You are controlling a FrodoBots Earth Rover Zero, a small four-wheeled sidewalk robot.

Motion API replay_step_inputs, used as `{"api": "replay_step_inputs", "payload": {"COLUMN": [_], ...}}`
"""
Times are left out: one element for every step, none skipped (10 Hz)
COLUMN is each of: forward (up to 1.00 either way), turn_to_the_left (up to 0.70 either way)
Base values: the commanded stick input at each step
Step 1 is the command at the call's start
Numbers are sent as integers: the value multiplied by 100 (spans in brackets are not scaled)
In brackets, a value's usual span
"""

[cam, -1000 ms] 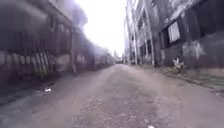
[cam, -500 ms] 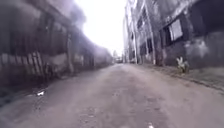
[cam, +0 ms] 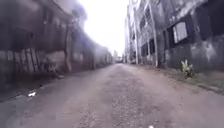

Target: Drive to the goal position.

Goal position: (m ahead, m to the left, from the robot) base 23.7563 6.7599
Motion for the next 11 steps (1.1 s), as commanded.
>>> {"api": "replay_step_inputs", "payload": {"forward": [50, 50, 50, 50, 50, 50, 50, 50, 50, 50, 50], "turn_to_the_left": [0, 0, 0, 0, 0, 0, 0, 0, 0, 0, 0]}}
